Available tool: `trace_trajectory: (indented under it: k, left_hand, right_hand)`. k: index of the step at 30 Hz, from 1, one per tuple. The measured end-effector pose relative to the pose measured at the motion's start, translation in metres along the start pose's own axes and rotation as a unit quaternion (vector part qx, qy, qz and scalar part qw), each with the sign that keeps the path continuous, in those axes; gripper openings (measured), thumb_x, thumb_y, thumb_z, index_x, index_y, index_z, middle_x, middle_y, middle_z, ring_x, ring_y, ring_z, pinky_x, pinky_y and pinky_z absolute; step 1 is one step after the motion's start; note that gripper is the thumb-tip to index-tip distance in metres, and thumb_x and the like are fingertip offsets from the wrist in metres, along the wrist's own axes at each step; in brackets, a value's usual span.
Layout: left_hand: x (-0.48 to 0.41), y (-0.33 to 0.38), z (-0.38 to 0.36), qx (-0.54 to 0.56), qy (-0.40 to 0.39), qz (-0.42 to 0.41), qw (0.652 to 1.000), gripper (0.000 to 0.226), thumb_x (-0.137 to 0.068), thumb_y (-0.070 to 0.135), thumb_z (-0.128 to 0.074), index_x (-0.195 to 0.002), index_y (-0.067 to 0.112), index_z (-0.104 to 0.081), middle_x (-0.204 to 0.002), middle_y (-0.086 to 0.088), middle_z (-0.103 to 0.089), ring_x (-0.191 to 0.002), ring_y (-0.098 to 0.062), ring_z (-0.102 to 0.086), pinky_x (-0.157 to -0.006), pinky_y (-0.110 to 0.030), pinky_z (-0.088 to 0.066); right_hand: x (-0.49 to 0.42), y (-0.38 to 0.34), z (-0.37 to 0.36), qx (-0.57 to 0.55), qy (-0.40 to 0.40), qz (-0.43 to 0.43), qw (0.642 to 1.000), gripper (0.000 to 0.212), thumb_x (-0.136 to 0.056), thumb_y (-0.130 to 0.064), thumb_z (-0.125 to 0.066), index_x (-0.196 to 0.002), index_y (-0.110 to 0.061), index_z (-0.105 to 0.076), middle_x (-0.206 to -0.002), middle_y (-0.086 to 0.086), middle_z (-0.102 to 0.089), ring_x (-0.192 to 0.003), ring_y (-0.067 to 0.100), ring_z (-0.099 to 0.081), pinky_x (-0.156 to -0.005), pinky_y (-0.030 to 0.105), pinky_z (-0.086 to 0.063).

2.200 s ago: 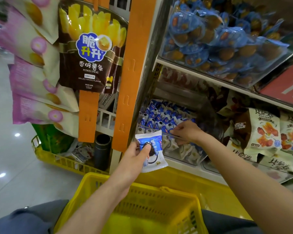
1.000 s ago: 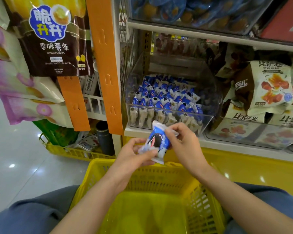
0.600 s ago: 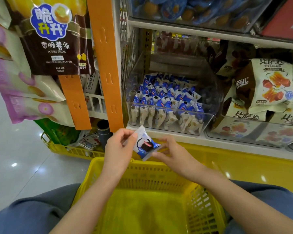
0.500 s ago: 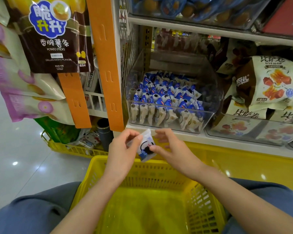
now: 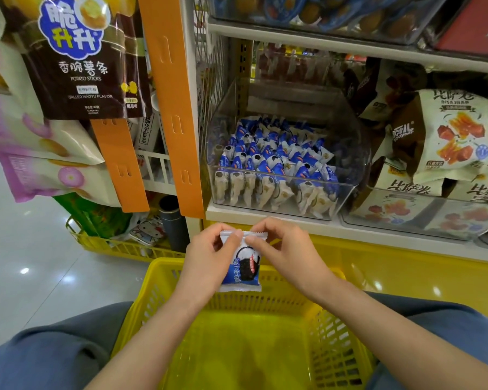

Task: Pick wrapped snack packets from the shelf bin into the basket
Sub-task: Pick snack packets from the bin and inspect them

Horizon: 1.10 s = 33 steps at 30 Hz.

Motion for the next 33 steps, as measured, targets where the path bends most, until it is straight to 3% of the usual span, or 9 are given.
trace_trajectory:
  k: [6, 10, 15, 18, 20, 23, 26, 30, 33]
  left_hand:
    - [0.001, 0.002, -0.001, 0.061, -0.037, 0.043, 0.997, 0.015, -0.092, 0.018, -0.055, -0.085, 0.009, -0.065, -0.075, -0.005, -0.068, -0.065, -0.004, -0.065, -0.054, -0.015, -0.049]
    - [0.0, 0.001, -0.003, 0.029, 0.004, 0.013, 0.999, 0.003, -0.089, 0.018, -0.059, -0.092, 0.017, -0.061, -0.084, 0.002, -0.065, -0.077, -0.005, -0.063, -0.065, -0.015, -0.048]
    - [-0.002, -0.004, 0.0, -0.094, 0.047, -0.052, 0.993, 0.014, -0.091, 0.015, -0.055, -0.082, 0.026, -0.056, -0.074, 0.007, -0.058, -0.066, 0.0, -0.054, -0.061, -0.014, -0.044]
    - [-0.004, -0.002, -0.002, 0.058, -0.009, 0.089, 0.994, 0.029, -0.098, 0.028, -0.039, -0.095, 0.014, -0.064, -0.081, -0.001, -0.067, -0.071, -0.014, -0.063, -0.062, -0.024, -0.051]
    - [-0.005, 0.001, 0.0, 0.176, -0.048, 0.178, 0.967, 0.04, -0.097, 0.041, -0.034, -0.098, 0.014, -0.063, -0.088, -0.007, -0.071, -0.077, -0.019, -0.068, -0.065, -0.027, -0.054]
    - [-0.004, 0.003, 0.003, 0.267, -0.075, 0.174, 0.945, 0.035, -0.095, 0.038, -0.043, -0.104, 0.012, -0.065, -0.094, -0.008, -0.073, -0.084, -0.017, -0.07, -0.069, -0.028, -0.055]
    - [-0.002, 0.005, 0.003, 0.239, -0.035, 0.129, 0.962, 0.019, -0.092, 0.017, -0.053, -0.103, 0.013, -0.068, -0.095, -0.005, -0.073, -0.084, -0.013, -0.069, -0.07, -0.027, -0.054]
    - [-0.003, 0.006, 0.005, 0.192, 0.026, 0.126, 0.973, 0.023, -0.092, 0.015, -0.055, -0.113, 0.017, -0.063, -0.098, -0.001, -0.073, -0.098, -0.019, -0.066, -0.094, -0.044, -0.048]
    - [-0.001, 0.009, 0.003, 0.184, -0.01, 0.098, 0.978, 0.025, -0.092, 0.015, -0.053, -0.116, 0.018, -0.062, -0.099, 0.002, -0.073, -0.093, -0.014, -0.068, -0.086, -0.037, -0.052]
  right_hand:
    - [0.006, -0.003, 0.005, 0.182, 0.033, 0.136, 0.973, 0.012, -0.089, -0.03, -0.059, -0.092, -0.019, -0.062, -0.084, -0.008, -0.061, -0.075, 0.006, -0.055, -0.064, 0.026, -0.049]
    - [0.003, -0.002, 0.006, 0.128, 0.059, 0.089, 0.986, 0.011, -0.089, -0.032, -0.057, -0.088, -0.023, -0.062, -0.081, -0.013, -0.06, -0.076, 0.005, -0.056, -0.063, 0.023, -0.048]
    - [-0.003, 0.002, 0.016, 0.035, 0.145, 0.028, 0.988, 0.006, -0.088, -0.025, -0.06, -0.082, -0.026, -0.06, -0.077, -0.016, -0.061, -0.08, -0.003, -0.055, -0.062, 0.011, -0.043]
    - [-0.001, -0.001, 0.019, 0.016, 0.141, 0.068, 0.988, 0.006, -0.087, -0.022, -0.062, -0.083, -0.026, -0.062, -0.081, -0.013, -0.062, -0.082, -0.001, -0.057, -0.068, 0.01, -0.044]
    - [0.004, -0.003, 0.016, 0.061, 0.102, 0.134, 0.984, 0.003, -0.085, -0.018, -0.065, -0.087, -0.017, -0.067, -0.087, -0.005, -0.064, -0.085, 0.004, -0.059, -0.075, 0.017, -0.048]
    - [0.009, -0.004, 0.008, 0.193, 0.048, 0.217, 0.956, 0.01, -0.084, -0.021, -0.064, -0.087, -0.012, -0.07, -0.093, 0.0, -0.065, -0.09, 0.016, -0.059, -0.074, 0.028, -0.049]
    - [0.011, -0.004, 0.005, 0.231, 0.01, 0.245, 0.942, 0.019, -0.087, -0.028, -0.058, -0.091, -0.013, -0.069, -0.099, 0.001, -0.064, -0.095, 0.013, -0.054, -0.076, 0.021, -0.044]
    - [0.01, -0.005, 0.0, 0.082, 0.042, 0.098, 0.991, 0.018, -0.091, -0.025, -0.056, -0.107, -0.018, -0.058, -0.102, -0.005, -0.058, -0.094, 0.001, -0.052, -0.082, 0.015, -0.043]
    - [0.005, -0.003, 0.001, -0.09, 0.035, -0.083, 0.992, 0.018, -0.092, -0.025, -0.054, -0.109, -0.023, -0.051, -0.101, -0.008, -0.062, -0.086, -0.001, -0.059, -0.073, 0.016, -0.051]
Point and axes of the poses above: each hand's wrist, its own x-axis away from the middle knuckle, its own z-axis out of the back of the hand, y = z × x, the point moved 1 cm from there along -x, towards the middle knuckle
